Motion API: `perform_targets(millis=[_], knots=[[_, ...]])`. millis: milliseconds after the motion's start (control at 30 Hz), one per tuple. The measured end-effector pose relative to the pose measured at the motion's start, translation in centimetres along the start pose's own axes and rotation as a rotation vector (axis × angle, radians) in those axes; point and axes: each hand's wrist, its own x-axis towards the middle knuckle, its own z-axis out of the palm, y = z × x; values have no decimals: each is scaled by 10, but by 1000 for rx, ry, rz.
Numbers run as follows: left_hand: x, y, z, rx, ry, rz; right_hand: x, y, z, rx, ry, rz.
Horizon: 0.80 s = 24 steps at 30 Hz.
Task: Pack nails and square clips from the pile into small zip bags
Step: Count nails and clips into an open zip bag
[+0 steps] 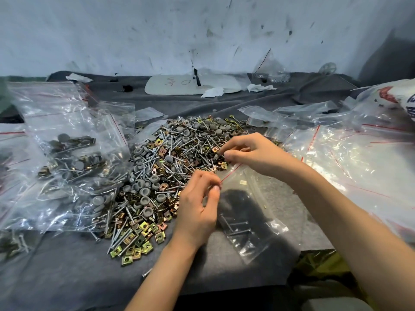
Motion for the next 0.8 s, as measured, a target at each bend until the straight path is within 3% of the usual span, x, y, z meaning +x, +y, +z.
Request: perform_targets(millis=[233, 800], knots=[[1, -4, 7, 159, -207, 20, 30, -4, 45, -312, -112, 47], [2, -5, 5, 148, -128, -44, 57, -14, 78, -300, -43, 112]])
